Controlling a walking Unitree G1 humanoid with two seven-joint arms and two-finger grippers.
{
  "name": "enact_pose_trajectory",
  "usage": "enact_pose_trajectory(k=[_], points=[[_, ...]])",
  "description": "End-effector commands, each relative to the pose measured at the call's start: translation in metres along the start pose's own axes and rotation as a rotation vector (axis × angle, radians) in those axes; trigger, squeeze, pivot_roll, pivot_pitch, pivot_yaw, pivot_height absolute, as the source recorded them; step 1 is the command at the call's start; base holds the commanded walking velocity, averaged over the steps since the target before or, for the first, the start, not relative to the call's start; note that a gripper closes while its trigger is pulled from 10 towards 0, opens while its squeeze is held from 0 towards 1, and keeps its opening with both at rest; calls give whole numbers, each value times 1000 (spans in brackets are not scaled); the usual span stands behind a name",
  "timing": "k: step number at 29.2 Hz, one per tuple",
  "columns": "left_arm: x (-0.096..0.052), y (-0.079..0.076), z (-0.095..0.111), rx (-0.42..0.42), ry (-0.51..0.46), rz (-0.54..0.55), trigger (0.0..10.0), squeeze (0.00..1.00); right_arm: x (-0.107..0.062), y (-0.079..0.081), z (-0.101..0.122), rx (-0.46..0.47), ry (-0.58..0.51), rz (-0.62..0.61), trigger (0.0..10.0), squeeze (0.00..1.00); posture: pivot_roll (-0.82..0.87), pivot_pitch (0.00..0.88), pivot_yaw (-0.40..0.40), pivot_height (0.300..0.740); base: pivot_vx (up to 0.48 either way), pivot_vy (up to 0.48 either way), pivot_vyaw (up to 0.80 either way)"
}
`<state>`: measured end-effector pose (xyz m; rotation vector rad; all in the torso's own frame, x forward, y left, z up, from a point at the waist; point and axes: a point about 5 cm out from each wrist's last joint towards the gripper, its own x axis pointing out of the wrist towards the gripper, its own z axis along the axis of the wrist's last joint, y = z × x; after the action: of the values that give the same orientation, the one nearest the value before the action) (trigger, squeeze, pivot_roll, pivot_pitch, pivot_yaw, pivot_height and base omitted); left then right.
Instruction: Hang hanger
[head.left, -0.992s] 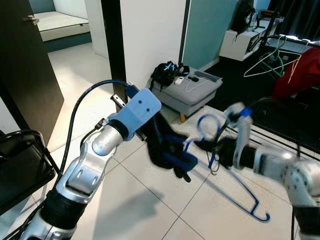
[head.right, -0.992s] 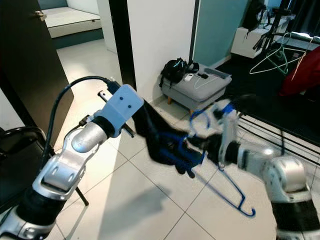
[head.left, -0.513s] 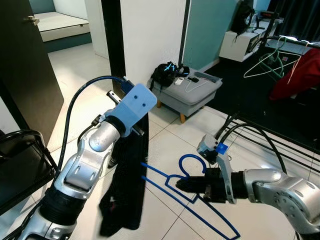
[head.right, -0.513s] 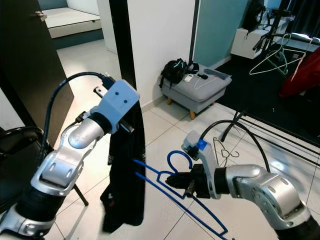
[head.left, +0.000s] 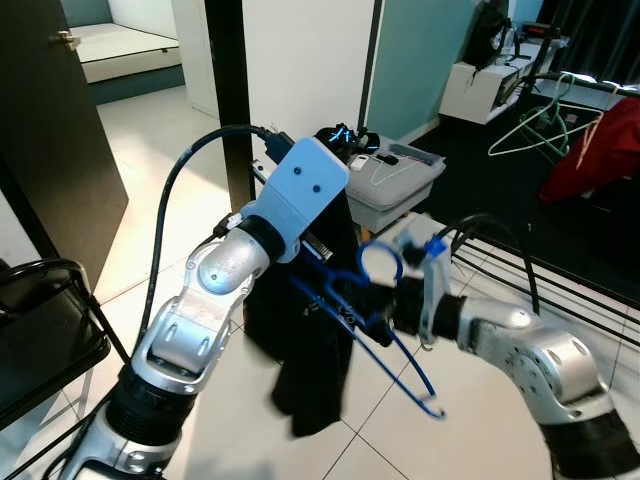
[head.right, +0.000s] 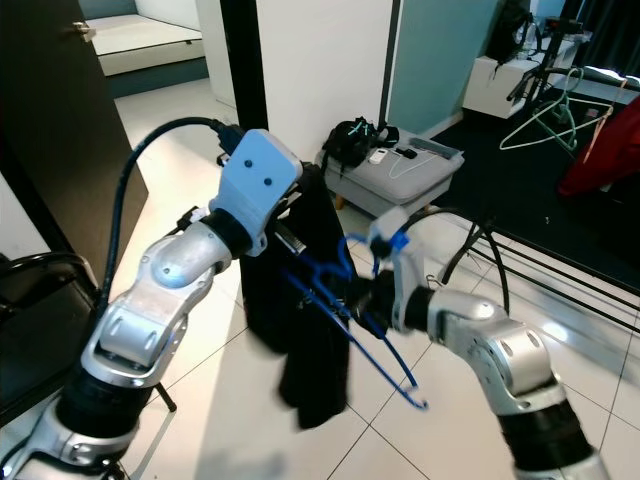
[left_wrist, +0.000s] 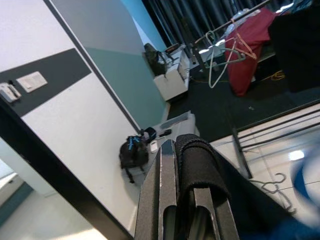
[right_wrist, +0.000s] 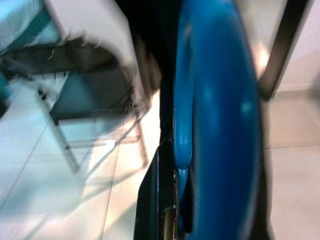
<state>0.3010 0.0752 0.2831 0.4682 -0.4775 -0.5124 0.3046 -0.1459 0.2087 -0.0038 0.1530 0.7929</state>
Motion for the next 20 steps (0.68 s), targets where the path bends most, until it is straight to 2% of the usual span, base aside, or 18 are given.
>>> enact_pose_trajectory(k=[1,3,5,7,9,10,11,12,17,20], points=[[-1,6,3,32,-14,13,10000,0,-2,-5,6,3,-45,-29,10000,0,-4,0,-21,740,0,0,0],[-2,11,0,49,-1,25,10000,0,-1,-7,9,31,-75,-40,10000,0,-4,0,-21,740,0,0,0],[-2,22,-2,75,13,57,10000,0,-3,20,-3,-12,-2,177,10000,0,-8,0,-19,740,0,0,0],[-2,25,-3,85,18,68,10000,0,-4,33,-9,-28,31,272,10000,0,-8,0,-19,740,0,0,0],[-4,33,-6,114,33,85,10000,0,-13,56,-7,16,-1,455,10000,0,-6,0,-20,740,0,0,0],[-4,33,-6,114,33,85,10000,0,-13,56,-7,16,-1,455,10000,0,-6,0,-20,740,0,0,0],[-5,39,-8,141,45,96,10000,0,-24,73,-5,35,-11,608,10000,0,-9,0,-17,740,0,0,0],[-6,42,-9,152,49,98,10000,0,-28,78,-5,37,-8,662,10000,0,-9,0,-17,740,0,0,0],[-7,44,-10,164,52,100,10000,0,-33,83,-4,40,-6,716,10000,0,-9,0,-17,740,0,0,0],[-7,52,-11,204,55,103,10000,0,-40,81,-2,52,-11,750,10000,0,-13,0,-15,740,0,0,0]])
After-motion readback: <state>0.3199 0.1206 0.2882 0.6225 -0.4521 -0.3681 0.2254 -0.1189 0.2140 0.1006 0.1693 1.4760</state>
